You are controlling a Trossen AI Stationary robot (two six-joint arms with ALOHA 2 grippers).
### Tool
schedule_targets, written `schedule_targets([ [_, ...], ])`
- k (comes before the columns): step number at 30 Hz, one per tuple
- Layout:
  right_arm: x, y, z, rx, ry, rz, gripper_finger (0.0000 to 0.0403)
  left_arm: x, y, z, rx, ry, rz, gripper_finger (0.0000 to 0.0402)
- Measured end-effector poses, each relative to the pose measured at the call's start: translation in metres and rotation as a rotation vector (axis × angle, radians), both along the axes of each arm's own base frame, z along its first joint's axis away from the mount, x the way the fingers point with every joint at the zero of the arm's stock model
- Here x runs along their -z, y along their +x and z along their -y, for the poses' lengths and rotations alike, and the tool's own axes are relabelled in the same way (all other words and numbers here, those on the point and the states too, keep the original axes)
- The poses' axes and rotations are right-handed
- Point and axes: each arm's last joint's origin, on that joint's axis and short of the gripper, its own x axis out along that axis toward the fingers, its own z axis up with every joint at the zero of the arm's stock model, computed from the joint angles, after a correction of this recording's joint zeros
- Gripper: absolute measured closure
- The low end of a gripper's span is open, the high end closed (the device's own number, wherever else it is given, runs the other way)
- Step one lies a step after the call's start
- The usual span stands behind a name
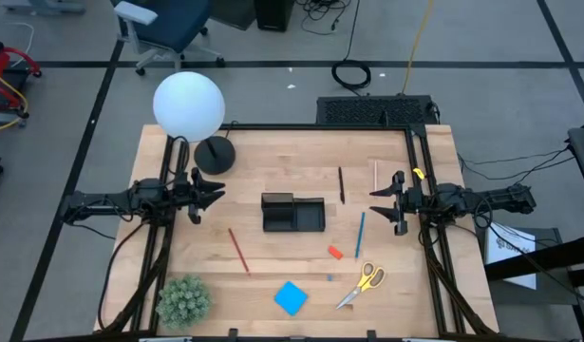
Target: Pick and place office supplies into organizer
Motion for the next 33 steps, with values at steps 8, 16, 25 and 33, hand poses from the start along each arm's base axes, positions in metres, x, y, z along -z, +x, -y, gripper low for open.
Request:
schedule_targets([
  [8, 0.0, 0.0, 0.0, 0.0, 0.0, 0.0, 0.0222, 0.0, 0.0, 0.0, -0.002, 0.027, -0.004, 0.0272],
  [16, 0.0, 0.0, 0.0, -0.001, 0.009, 0.0, 0.0222, -0.002, 0.0, -0.001, -0.04, 0.169, -0.011, 0.0272],
  [25, -0.002, 0.0, 0.0, -0.009, 0.137, 0.024, 0.0222, -0.004, -0.001, -0.001, -0.039, 0.066, 0.028, 0.0272],
  [33, -0.008, -0.001, 0.0, -0.004, 0.15, 0.088, 0.0222, -0.01, -0.002, -0.002, -0.081, 0.043, 0.098, 0.0272],
])
